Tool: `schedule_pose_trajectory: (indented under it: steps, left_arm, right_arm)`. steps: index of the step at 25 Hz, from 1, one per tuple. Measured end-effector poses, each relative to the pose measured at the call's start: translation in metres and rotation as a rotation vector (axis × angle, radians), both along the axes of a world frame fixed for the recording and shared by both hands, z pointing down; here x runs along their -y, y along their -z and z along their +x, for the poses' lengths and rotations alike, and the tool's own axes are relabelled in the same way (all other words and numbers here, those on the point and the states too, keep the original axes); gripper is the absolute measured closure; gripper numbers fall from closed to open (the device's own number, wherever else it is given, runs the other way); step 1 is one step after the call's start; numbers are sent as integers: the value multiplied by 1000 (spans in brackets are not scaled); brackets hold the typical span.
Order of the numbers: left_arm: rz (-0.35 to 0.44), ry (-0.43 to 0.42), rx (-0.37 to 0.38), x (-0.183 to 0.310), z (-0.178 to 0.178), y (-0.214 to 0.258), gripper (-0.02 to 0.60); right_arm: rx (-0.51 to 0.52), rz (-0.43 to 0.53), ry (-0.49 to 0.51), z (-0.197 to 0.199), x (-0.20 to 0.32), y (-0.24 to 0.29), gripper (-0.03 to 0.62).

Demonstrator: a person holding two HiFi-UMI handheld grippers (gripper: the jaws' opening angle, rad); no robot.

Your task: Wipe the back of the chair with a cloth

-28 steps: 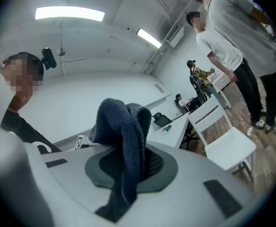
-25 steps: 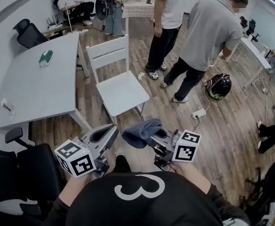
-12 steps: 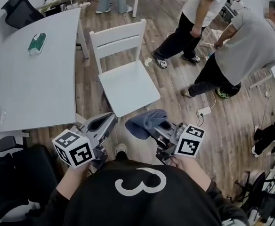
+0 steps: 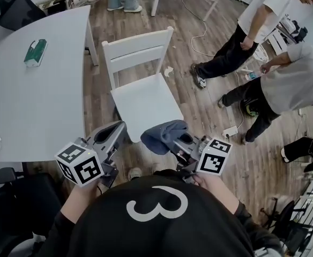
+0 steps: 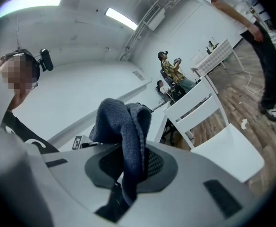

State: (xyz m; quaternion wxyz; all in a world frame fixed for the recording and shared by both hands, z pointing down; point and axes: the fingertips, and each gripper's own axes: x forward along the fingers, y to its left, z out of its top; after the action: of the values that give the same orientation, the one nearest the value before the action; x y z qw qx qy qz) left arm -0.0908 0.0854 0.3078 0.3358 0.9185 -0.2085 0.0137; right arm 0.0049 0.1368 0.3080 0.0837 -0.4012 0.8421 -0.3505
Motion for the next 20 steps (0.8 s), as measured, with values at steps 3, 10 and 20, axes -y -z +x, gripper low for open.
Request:
schedule_pose_trajectory:
  steps: [3,10,20]
  left_arm:
    - [-4,25,16,15,6,-3,568]
    - [-11,152,61,64,13,-5,568]
    - [-18,351,112,133,54,-4,568]
  right_arm:
    - [7,-1,16,9,19,-2,543]
    - [38,-10,118,26,91,-13,543]
    - [31,6,281,63,190,-12,543]
